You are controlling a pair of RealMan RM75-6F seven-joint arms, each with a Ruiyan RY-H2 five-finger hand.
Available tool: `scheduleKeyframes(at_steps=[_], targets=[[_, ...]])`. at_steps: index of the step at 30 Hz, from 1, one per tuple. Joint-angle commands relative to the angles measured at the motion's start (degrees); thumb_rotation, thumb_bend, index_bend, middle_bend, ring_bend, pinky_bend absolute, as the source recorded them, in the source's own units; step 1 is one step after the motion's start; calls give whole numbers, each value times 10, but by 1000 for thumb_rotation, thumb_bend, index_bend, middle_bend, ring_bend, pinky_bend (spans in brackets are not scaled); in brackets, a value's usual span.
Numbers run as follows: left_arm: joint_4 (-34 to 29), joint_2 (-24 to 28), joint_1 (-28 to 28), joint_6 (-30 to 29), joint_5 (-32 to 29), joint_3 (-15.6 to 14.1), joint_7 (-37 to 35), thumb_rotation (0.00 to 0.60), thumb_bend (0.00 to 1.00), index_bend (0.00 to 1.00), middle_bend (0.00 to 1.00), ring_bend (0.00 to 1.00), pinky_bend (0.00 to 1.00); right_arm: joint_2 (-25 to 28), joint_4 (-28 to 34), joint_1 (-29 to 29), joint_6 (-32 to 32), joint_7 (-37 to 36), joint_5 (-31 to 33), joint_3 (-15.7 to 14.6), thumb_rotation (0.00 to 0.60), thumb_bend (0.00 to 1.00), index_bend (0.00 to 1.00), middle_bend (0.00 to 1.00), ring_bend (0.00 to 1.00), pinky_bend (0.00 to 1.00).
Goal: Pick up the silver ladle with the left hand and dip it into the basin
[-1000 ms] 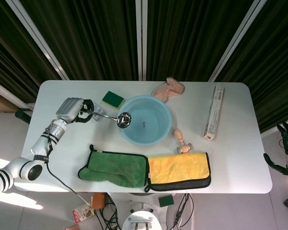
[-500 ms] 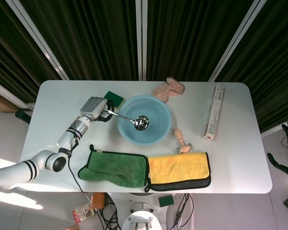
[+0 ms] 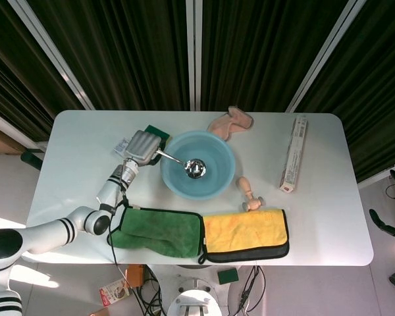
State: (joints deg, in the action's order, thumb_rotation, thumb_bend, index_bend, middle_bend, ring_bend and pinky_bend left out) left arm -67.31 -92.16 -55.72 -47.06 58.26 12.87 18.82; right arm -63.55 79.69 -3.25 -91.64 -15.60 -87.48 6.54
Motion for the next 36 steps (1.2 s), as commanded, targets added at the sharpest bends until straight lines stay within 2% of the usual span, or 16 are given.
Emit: scheduleKeyframes(at_steps=[1, 13, 24, 36], targets=[[22, -19, -6, -18, 11, -7, 23, 600, 432, 716, 600, 662, 749, 0, -1, -1, 3, 0, 0, 0, 600, 258, 0, 0, 0, 0], [68, -54, -10, -9, 20, -19, 46, 600, 432, 723, 608, 666, 749, 2, -1, 1, 3, -5, 4, 0, 600, 258, 0, 0, 0, 0], [39, -39, -11, 55, -34, 11, -4, 600, 432, 733, 611, 666, 749, 0, -7, 1, 7, -11, 7, 1, 600, 259, 0, 0, 0, 0], [5, -5, -17, 85, -83, 25, -22, 600, 432, 733, 611, 666, 749, 0, -4, -1, 8, -7, 5, 2, 600, 259, 0, 0, 0, 0]])
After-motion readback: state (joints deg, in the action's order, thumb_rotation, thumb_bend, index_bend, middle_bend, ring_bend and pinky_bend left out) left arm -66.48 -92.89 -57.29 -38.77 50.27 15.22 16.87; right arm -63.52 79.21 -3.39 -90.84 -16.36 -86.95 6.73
